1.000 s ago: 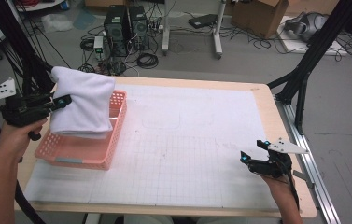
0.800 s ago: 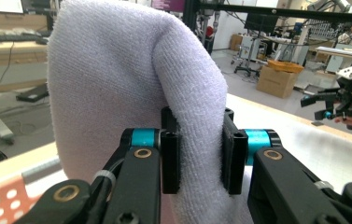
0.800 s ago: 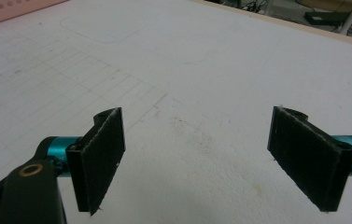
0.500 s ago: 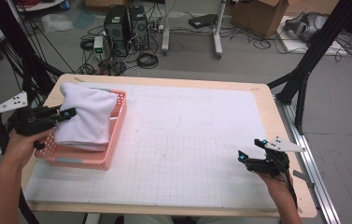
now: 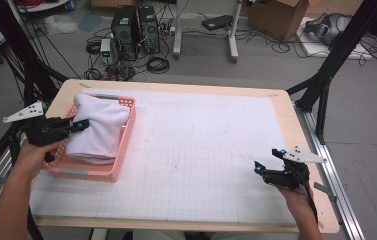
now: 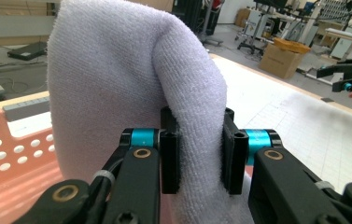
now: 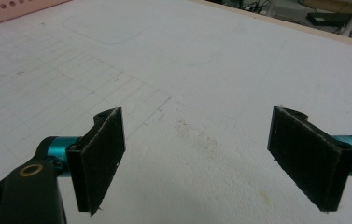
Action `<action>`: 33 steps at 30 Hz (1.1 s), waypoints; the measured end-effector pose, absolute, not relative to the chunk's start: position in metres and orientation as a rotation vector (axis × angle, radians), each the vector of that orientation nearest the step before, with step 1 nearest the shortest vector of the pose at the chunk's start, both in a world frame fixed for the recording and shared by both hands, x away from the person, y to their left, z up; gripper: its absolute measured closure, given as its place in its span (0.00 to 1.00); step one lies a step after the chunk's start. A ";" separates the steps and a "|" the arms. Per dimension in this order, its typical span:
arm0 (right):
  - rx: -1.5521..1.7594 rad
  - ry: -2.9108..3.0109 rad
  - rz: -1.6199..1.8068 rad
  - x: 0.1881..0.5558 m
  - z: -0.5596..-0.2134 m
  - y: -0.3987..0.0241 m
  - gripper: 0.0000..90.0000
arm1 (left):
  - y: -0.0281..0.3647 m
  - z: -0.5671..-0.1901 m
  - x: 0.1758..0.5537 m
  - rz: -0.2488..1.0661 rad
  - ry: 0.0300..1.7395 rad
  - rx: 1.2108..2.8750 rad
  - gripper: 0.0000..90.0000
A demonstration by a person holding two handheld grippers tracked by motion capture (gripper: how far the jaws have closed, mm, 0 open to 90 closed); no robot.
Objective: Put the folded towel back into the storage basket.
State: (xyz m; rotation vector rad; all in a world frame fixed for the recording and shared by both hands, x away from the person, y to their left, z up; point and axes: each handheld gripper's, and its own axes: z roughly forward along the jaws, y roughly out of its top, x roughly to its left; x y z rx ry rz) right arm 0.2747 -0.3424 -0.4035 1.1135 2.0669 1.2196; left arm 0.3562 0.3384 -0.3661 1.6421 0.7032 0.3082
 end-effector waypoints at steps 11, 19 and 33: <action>1.110 2.068 1.221 0.275 -0.402 -0.341 0.20 | 0.330 -0.376 0.370 0.344 0.805 1.727 0.80; 1.108 2.065 1.223 0.274 -0.401 -0.341 0.20 | 0.331 -0.369 0.372 0.480 0.992 1.726 0.53; 1.096 2.063 1.232 0.275 -0.401 -0.340 0.20 | 0.311 -0.371 0.377 0.582 1.304 1.891 0.41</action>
